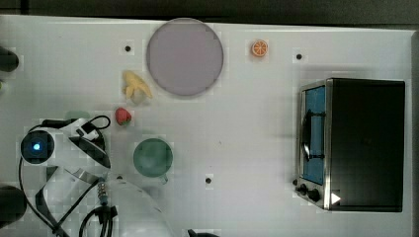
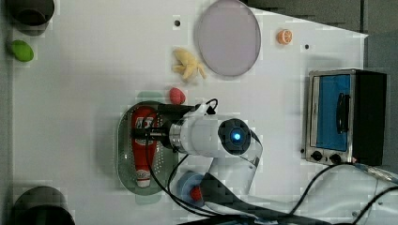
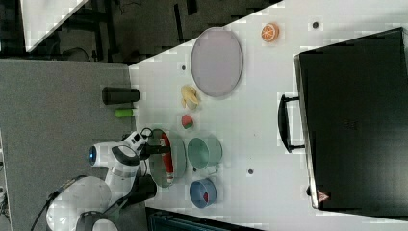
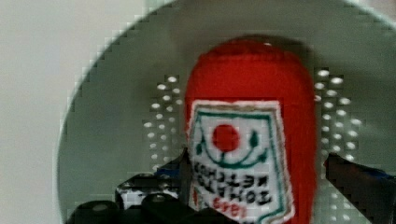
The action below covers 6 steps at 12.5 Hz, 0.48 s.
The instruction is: Pick ketchup from strainer and place it on the table
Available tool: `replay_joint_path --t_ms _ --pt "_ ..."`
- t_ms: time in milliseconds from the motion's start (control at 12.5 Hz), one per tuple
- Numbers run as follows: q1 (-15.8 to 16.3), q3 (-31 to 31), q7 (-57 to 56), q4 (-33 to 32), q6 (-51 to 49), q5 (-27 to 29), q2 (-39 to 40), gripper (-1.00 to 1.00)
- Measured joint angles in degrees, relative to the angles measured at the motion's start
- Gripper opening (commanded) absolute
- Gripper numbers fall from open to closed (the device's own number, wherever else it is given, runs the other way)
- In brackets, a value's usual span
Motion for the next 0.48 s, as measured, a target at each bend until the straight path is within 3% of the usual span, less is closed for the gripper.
replay_joint_path --t_ms 240,480 --pt "1.4 -1.1 0.9 0.0 0.5 -0.6 0.8 0.2" --pt "2.3 -1.2 1.6 0.0 0.5 0.3 -0.3 0.18"
